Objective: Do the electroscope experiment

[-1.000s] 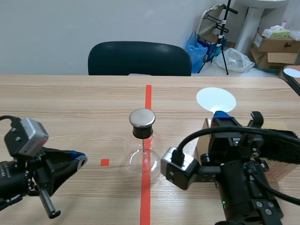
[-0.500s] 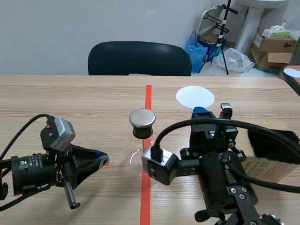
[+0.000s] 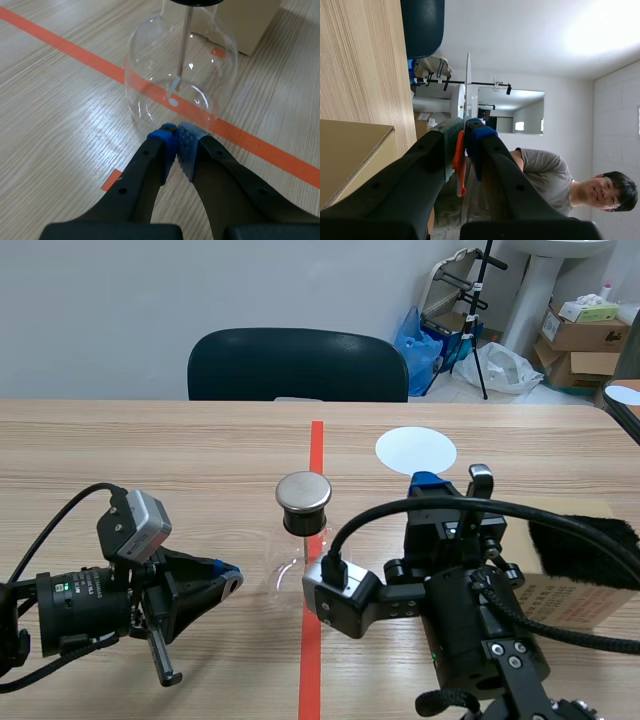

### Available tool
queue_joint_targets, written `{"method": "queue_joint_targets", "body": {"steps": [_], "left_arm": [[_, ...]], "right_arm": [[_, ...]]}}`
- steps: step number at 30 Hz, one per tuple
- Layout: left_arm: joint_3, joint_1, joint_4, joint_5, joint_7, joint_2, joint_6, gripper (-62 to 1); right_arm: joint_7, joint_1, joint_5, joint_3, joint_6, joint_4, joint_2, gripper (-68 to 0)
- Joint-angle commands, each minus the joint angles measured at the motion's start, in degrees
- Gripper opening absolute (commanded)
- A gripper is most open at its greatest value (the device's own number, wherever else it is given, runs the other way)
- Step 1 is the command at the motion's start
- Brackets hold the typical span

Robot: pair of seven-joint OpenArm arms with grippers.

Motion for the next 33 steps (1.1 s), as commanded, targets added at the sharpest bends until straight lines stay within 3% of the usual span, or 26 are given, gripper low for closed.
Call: {"method": "queue_joint_targets", "body": {"steps": [1,33], "left_arm": [[-0.1,-0.2,1.2,-0.4,-0.7,0.3,-0.1,-57.7],[-0.2,-0.2,1.2,-0.4,-0.7,0.3,-0.1,-57.7]], "right_arm": [[-0.3,0.5,-0.1,0.2,-0.8,0.4,0.9,-66.5],[0.4,-0.3,-0.1,0.2,0.1,0.4,0.9,-66.5]]}}
